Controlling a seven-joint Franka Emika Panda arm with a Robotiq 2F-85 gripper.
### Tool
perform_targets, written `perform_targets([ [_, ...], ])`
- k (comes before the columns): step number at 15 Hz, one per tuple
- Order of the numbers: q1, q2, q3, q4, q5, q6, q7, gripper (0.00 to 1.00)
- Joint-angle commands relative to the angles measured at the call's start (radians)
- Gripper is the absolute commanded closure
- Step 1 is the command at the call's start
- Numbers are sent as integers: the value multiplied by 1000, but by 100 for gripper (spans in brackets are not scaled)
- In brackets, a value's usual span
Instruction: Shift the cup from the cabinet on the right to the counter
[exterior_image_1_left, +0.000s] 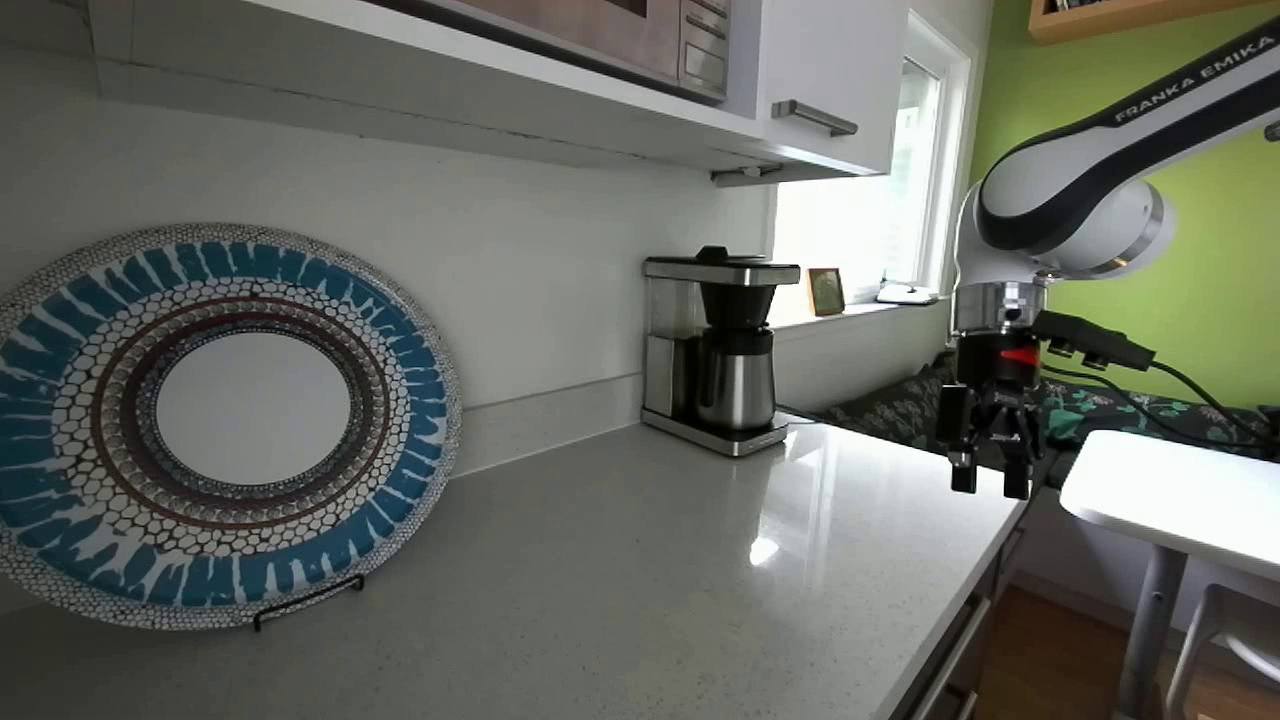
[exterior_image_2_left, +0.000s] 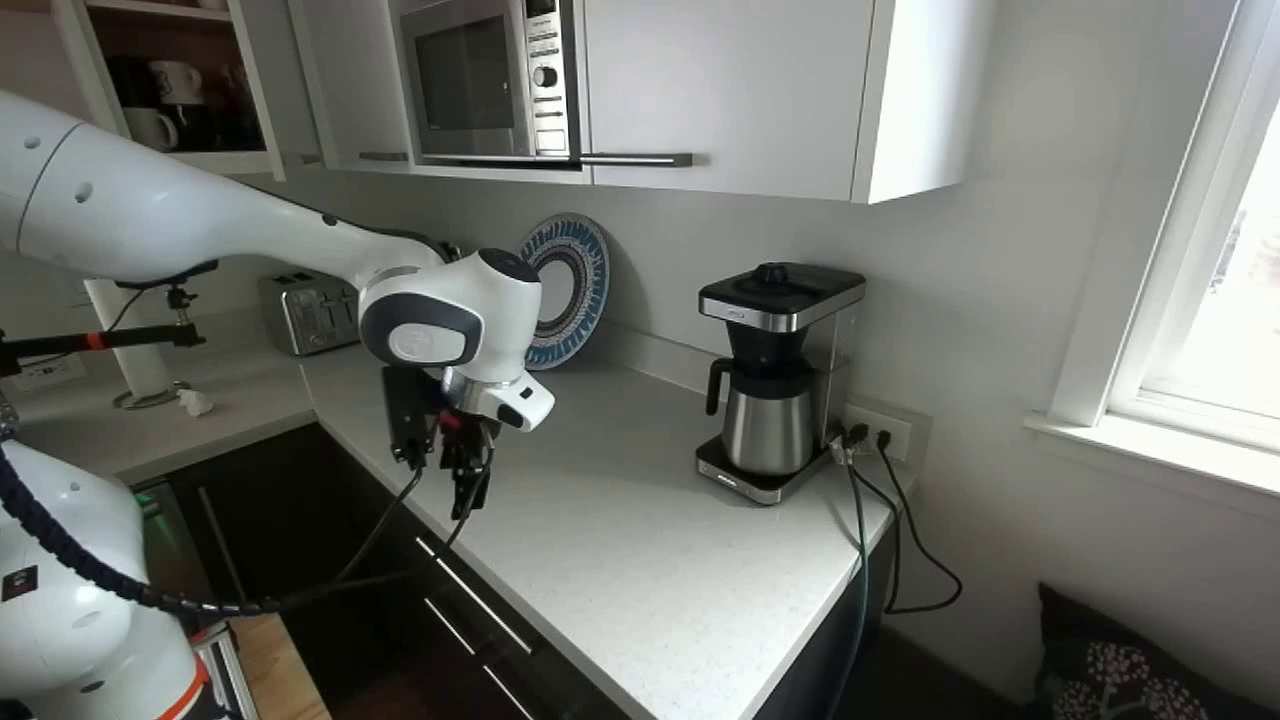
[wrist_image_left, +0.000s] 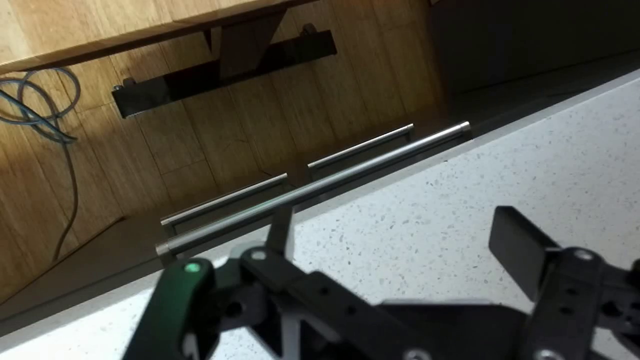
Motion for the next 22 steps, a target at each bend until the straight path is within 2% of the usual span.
perform_targets([
  [1, -34, -11, 24, 10, 7, -15, 4, 0],
  [14, -104, -139, 39, 48, 0, -74, 87, 0],
  [22, -131, -210, 42, 90, 42, -192, 209, 0],
])
